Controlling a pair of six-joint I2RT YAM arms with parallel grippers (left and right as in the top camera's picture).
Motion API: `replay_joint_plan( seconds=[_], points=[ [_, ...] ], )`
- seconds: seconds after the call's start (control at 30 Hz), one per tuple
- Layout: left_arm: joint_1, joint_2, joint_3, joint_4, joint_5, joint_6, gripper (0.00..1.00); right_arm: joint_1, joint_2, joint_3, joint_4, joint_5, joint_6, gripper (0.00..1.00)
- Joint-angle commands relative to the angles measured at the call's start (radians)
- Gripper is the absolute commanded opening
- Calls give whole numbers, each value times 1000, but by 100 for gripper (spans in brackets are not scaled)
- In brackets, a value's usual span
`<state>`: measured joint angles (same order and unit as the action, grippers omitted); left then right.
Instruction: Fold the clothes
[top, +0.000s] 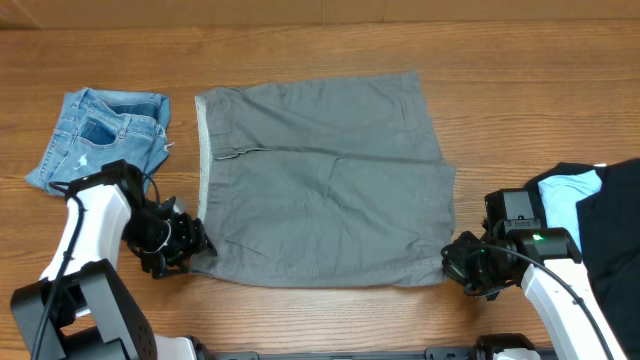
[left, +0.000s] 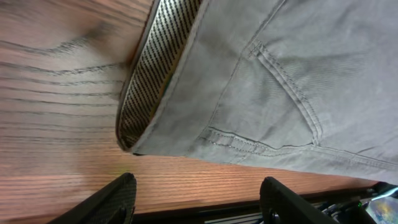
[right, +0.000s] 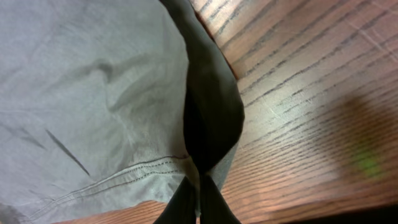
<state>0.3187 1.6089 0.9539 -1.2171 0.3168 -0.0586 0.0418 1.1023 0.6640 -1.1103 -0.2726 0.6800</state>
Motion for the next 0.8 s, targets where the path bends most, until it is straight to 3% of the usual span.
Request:
replay_joint_plan(
  seconds=[0.0,0.1,0.13,0.17,0.2,0.23,0.4,0.5,0.6,0.7,0.77],
  points=[
    [-82,-5,-10,-10,6,-71,64,2,-12,15,21,18,8,5],
    [-154,-4,-10,-8,-13,-92,53,2,-12,15,41,18,8,6],
    [-167,-4,-7,-8,-7,-100,47,2,-12,15,42,18,5,12],
    [-169,-4,9,-35,-3,-99,46,2,-12,15,44,18,-7,35],
    [-167,-4,34,-59,-10,-92,46,2,-12,15,48,18,-7,47],
    [-163,-4,63,-80,-14,-85,46,2,-12,16,57,18,-7,53],
    [-147,-4,386,-107,-13,-27,45,2,-12,47,158,18,-34,54],
    [-153,-4,525,5,-14,7,30,2,-12,94,228,16,-72,54],
    [-161,1,562,191,-28,18,5,2,-12,144,318,-44,-129,50],
    [-164,50,561,320,-50,19,4,2,-12,164,414,-149,-138,40],
    [-165,134,561,418,-46,35,4,2,-11,164,479,-225,-138,39]
  ],
)
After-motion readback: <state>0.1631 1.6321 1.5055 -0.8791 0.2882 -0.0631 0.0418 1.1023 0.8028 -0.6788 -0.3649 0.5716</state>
